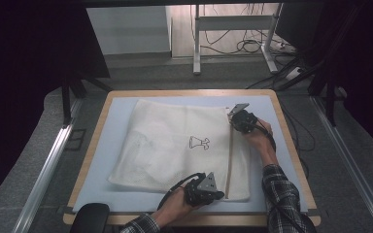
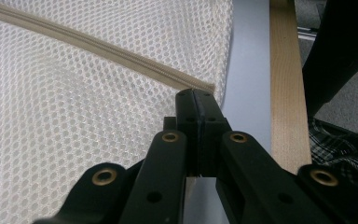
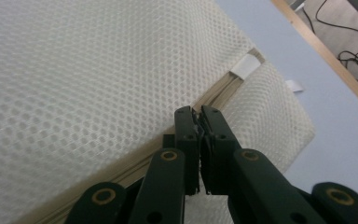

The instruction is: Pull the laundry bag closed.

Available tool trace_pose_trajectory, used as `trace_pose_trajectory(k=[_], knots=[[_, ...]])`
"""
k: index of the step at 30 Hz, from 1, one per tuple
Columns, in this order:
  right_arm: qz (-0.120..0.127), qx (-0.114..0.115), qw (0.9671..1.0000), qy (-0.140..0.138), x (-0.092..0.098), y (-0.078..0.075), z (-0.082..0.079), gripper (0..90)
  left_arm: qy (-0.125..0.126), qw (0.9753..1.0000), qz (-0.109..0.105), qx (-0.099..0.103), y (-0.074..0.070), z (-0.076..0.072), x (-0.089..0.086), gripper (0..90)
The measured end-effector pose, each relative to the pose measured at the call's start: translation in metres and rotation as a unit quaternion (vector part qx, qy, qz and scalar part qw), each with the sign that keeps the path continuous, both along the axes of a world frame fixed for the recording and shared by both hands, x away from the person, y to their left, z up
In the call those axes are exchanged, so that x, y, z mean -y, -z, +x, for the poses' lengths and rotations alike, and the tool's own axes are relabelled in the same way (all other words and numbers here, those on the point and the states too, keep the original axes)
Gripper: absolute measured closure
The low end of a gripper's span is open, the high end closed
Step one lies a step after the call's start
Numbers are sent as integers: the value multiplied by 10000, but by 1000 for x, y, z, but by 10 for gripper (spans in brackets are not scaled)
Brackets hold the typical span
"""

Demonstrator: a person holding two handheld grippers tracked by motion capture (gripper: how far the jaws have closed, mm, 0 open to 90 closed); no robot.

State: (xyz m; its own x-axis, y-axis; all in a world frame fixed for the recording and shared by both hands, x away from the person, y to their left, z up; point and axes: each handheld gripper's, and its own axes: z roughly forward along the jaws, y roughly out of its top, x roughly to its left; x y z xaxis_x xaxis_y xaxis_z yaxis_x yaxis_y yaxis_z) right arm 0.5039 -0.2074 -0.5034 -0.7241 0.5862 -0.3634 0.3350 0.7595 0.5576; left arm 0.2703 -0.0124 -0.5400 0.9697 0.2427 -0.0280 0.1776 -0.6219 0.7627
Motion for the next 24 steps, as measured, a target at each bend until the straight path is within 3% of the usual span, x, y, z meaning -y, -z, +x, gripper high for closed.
trace_pose_trajectory(k=[13, 24], knots=[[33, 3, 10000, 7, -3, 0, 15, 851, -11, 10000, 2, 31, 0, -1, 0, 900], [-103, -100, 9999, -84, 0, -1, 19, 837, -11, 10000, -4, 42, 0, -1, 0, 900]])
